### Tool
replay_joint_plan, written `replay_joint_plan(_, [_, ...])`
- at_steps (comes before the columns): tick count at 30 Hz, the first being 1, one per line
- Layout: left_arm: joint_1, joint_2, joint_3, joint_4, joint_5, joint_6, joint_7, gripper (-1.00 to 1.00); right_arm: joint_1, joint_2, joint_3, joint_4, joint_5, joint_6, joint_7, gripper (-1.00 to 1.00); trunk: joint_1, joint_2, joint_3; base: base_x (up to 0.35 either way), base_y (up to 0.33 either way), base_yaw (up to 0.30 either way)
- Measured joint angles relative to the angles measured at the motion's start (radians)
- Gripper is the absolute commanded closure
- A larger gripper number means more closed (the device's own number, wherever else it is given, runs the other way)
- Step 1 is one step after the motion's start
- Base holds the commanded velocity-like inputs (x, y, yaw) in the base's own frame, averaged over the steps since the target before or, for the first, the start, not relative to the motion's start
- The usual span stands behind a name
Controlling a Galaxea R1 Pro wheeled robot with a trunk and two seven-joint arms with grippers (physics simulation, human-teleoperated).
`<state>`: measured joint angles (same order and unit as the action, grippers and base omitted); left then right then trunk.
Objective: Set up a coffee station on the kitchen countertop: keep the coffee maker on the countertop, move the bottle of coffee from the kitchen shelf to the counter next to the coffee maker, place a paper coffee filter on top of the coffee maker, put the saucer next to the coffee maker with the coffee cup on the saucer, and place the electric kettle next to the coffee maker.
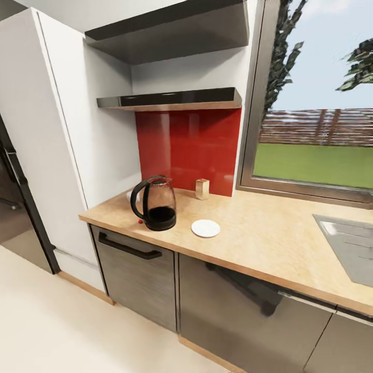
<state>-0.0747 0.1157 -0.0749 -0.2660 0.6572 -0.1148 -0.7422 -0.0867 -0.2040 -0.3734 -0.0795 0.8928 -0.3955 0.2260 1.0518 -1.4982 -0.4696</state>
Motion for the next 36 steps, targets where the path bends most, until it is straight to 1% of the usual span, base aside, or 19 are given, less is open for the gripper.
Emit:
replay_joint_plan(16, [0.000, 0.000, 0.000, 0.000, 0.000, 0.000, 0.000, -1.00, 0.000, 0.000, 0.000, 0.000, 0.000, 0.000, 0.000, -1.00, 0.000, 0.000, 0.000, 0.000, 0.012, -0.282])
replay_joint_plan(21, [0.000, 0.000, 0.000, 0.000, 0.000, 0.000, 0.000, -1.00, 0.000, 0.000, 0.000, 0.000, 0.000, 0.000, 0.000, -1.00, 0.000, 0.000, 0.000, 0.000, 0.226, -0.105])
replay_joint_plan(31, [0.000, 0.000, 0.000, -0.001, 0.000, 0.000, 0.000, -1.00, 0.000, 0.000, 0.000, 0.001, 0.001, 0.000, 0.000, -1.00, 0.000, 0.000, 0.000, 0.000, 0.298, -0.021])
replay_joint_plan(36, [0.000, 0.000, 0.000, 0.000, 0.000, 0.000, 0.000, -1.00, 0.000, 0.000, 0.000, 0.001, 0.001, 0.000, 0.000, -1.00, 0.000, 0.000, 0.000, 0.000, 0.208, -0.138])
